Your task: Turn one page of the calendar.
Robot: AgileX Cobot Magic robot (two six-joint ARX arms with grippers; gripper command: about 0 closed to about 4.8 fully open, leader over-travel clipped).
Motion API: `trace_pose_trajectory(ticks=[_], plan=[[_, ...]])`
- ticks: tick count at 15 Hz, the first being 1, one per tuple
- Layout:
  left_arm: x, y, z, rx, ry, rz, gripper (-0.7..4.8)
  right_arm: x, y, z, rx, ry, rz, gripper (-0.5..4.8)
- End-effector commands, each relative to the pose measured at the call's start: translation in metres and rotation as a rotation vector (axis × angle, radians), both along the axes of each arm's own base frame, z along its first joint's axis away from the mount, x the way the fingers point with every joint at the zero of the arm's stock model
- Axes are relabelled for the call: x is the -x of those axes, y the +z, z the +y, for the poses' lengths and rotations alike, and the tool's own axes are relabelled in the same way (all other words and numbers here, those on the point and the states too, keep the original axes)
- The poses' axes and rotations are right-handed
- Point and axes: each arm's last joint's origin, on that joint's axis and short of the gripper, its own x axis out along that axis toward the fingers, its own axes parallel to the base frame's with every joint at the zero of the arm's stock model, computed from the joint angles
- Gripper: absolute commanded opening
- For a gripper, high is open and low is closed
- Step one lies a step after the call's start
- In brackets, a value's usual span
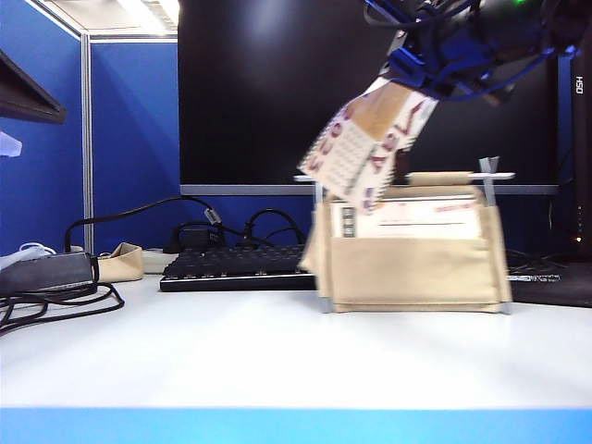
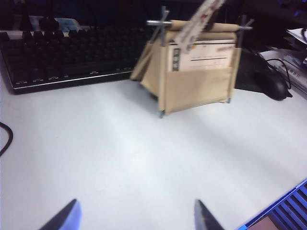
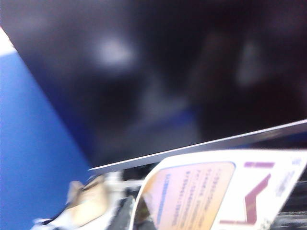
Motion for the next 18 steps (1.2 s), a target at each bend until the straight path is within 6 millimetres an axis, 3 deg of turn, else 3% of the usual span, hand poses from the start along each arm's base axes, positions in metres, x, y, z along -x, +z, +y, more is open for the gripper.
trace_pose_trajectory(ticks=[1, 5, 7, 8, 10, 12, 15, 18], plan=[[0.000, 0.001, 0.000, 0.000, -0.002, -0.008, 3.10, 0.001, 0.008, -0.005, -0.017, -0.130, -0.032, -0.02], [0.000, 0.001, 0.000, -0.001, 0.000, -0.008, 3.10, -0.001, 0.006, -0.015, -0.022, -0.386, 0.005, -0.02], [0.000, 0.000, 0.000, -0.004, -0.001, -0.002, 3.10, 0.001, 0.008, -0.017, 0.251, -0.415, -0.025, -0.02], [0.000, -0.001, 0.000, -0.012, 0.000, 0.010, 3.10, 0.007, 0.013, -0.014, 0.313, -0.172, -0.067, -0.02], [0.000, -0.001, 0.000, -0.015, -0.001, 0.009, 3.10, 0.014, 0.021, -0.013, 0.210, 0.119, -0.053, -0.02], [0.000, -0.001, 0.000, -0.015, 0.000, 0.008, 3.10, 0.020, 0.028, -0.011, 0.161, 0.286, -0.048, -0.02], [0.000, -0.001, 0.000, -0.015, -0.001, 0.009, 3.10, 0.028, 0.040, -0.013, 0.004, 0.342, -0.026, -0.02], [0.000, -0.001, 0.000, -0.012, -0.001, 0.012, 3.10, 0.028, 0.046, -0.016, -0.151, 0.275, -0.003, -0.02]])
